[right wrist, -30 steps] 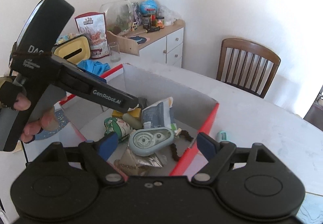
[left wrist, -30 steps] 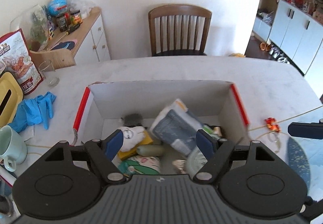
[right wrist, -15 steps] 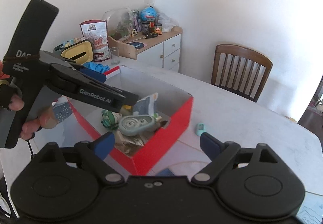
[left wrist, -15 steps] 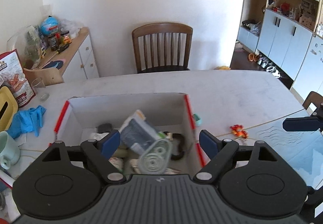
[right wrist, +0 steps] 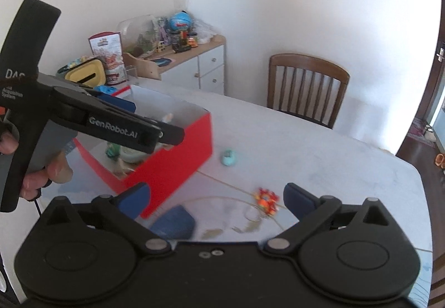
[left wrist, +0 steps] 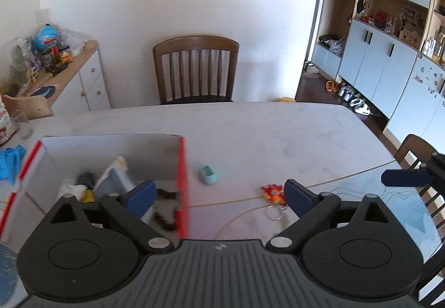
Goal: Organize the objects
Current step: 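Move the left gripper to the teal sharpener while the right gripper approaches the red toy keychain, then grasp the teal pencil sharpener with the left gripper while the right gripper grasps the red toy keychain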
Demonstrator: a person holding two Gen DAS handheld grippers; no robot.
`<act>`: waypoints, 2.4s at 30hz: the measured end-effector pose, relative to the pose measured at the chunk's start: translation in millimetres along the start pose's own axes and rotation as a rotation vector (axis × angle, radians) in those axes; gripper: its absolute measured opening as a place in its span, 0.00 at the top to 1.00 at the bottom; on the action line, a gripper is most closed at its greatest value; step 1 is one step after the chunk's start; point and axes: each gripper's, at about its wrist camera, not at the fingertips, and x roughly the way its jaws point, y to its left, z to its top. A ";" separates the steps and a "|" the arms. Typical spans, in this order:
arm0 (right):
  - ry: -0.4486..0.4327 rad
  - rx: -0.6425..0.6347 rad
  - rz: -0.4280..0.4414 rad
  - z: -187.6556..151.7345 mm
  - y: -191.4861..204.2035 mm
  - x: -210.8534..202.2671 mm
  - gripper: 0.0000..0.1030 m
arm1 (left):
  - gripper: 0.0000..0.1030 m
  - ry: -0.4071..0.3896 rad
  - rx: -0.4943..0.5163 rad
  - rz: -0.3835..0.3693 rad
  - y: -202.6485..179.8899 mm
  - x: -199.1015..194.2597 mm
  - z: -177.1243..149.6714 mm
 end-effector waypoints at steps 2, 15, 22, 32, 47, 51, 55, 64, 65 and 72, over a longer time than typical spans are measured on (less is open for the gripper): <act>0.009 0.001 -0.010 -7.0 -10.3 0.3 0.01 | 0.02 0.003 -0.011 -0.011 -9.8 6.8 0.0; 0.064 0.004 -0.059 -46.5 -52.0 24.1 0.01 | 0.01 0.009 -0.082 0.084 -59.8 62.4 0.5; 0.088 0.002 -0.060 -54.1 -62.0 49.6 0.02 | 0.01 0.010 -0.119 0.188 -66.9 96.0 0.1; 0.098 0.035 -0.045 -51.6 -66.6 100.5 0.05 | 0.01 0.057 -0.174 0.239 -65.8 145.9 -1.6; 0.080 0.065 0.026 -49.3 -74.2 153.2 0.25 | 0.01 0.041 -0.144 0.339 -62.1 194.0 -4.5; 0.088 0.063 0.032 -50.0 -74.6 162.0 0.32 | 0.01 0.039 -0.153 0.373 -65.0 202.4 -3.2; 0.097 0.074 0.047 -52.0 -78.5 168.9 0.37 | 0.02 0.058 -0.185 0.419 -62.7 211.9 -1.6; 0.090 0.003 0.081 -51.5 -83.3 174.4 0.51 | 0.08 0.121 -0.296 0.397 -48.9 229.2 -5.2; 0.090 -0.013 0.084 -51.8 -82.3 174.3 0.53 | 0.12 0.128 -0.304 0.395 -47.1 230.5 -6.2; 0.085 -0.059 0.088 -52.8 -77.9 177.1 0.61 | 0.21 0.119 -0.307 0.397 -41.5 233.5 -5.6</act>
